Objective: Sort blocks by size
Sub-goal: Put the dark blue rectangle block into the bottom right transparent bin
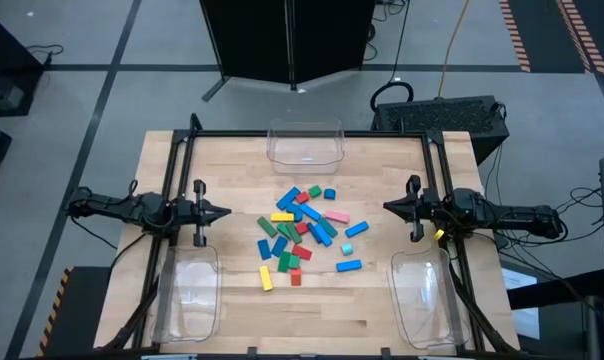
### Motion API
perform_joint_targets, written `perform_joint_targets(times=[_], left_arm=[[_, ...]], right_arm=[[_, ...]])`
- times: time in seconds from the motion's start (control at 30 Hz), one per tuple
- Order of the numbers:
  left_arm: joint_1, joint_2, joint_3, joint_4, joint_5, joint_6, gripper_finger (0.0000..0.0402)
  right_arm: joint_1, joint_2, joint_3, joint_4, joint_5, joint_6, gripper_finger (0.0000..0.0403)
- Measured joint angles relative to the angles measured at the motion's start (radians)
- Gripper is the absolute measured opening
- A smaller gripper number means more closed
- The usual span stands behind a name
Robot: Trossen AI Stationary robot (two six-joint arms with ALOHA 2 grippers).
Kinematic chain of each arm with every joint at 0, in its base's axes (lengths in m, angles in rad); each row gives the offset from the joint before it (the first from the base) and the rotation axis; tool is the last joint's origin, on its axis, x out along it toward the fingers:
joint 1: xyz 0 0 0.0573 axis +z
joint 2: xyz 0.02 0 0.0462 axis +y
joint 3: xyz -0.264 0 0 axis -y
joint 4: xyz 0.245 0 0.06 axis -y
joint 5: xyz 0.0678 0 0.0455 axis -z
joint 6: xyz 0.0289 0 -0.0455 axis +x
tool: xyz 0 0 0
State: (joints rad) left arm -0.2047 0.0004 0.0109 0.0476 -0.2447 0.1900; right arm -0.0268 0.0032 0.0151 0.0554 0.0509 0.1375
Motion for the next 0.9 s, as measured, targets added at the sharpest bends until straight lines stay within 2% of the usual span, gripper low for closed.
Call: perform_joint_targets(times=[0.27,0.53,0.83,0.9], left_arm=[[0.000,0.000,0.000,-0.001,0.000,0.000,0.0002],[0.000,0.000,-0.001,0.064,-0.006,0.000,0.0002],[0.000,0.000,-0.001,0.090,-0.007,0.000,0.0002],[0.001,0.000,0.000,0.112,-0.040,-0.021,0.0002]], right_arm=[[0.000,0.000,0.000,0.016,0.000,0.000,0.0011],[0.000,0.000,0.000,0.197,0.000,0.065,0.0011],[0.000,0.000,0.000,0.217,0.012,-0.019,0.0011],[0.000,0.000,0.000,0.238,0.041,-0.049,0.0011]])
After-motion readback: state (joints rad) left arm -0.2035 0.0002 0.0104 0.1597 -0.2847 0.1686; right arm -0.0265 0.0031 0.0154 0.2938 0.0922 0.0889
